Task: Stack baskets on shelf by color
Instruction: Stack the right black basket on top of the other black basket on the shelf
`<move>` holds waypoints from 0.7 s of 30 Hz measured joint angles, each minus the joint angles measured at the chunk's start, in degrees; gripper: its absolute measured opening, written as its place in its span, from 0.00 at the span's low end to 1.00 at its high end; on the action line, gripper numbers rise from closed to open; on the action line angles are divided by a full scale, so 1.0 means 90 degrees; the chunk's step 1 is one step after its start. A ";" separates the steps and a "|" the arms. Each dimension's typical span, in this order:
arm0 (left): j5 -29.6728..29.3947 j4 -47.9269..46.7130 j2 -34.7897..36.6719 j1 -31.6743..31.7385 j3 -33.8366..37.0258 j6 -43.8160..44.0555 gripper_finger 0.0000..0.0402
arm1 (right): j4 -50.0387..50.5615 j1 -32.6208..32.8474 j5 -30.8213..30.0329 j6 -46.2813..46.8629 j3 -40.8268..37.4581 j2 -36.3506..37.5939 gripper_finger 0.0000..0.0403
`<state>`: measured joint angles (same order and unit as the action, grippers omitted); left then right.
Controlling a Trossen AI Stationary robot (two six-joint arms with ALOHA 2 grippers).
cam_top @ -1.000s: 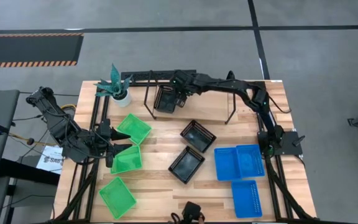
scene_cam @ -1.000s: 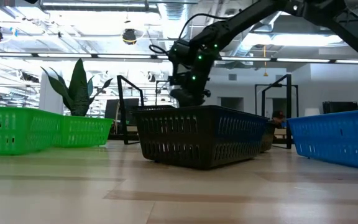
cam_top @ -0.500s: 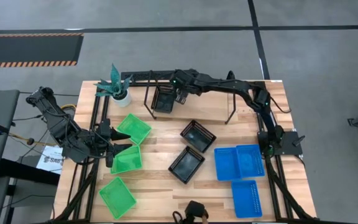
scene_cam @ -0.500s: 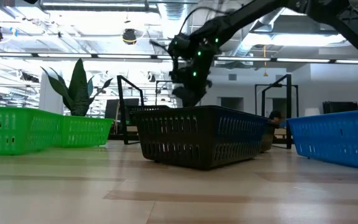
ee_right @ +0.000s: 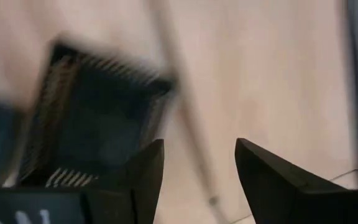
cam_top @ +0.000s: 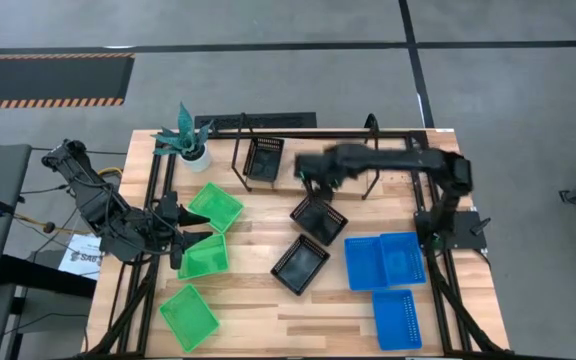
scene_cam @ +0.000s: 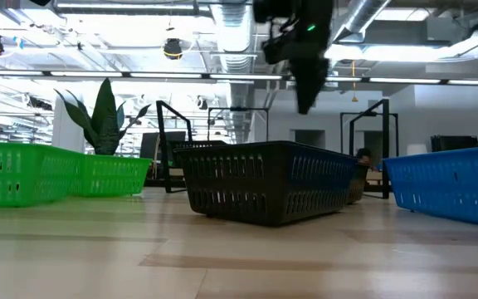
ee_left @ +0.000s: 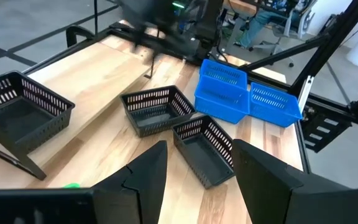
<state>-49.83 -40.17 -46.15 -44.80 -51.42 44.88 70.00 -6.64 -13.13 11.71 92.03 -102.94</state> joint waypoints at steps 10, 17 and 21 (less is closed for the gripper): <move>0.0094 -0.0003 -0.0002 0.0000 0.0000 -0.0068 0.42 | -0.1227 0.1900 -0.0026 -0.1372 -0.2559 0.1318 0.55; -0.0021 0.0006 -0.0005 0.0000 0.0000 0.0116 0.42 | -0.2127 0.2282 -0.0029 -0.2067 -0.2907 0.1129 0.55; -0.0026 0.0006 -0.0005 0.0000 0.0000 0.0199 0.42 | -0.2419 0.2313 -0.0038 -0.2320 -0.2909 0.0848 0.55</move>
<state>-50.06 -40.12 -46.19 -44.80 -51.42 46.68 48.22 14.17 -13.48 -9.17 65.84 -95.30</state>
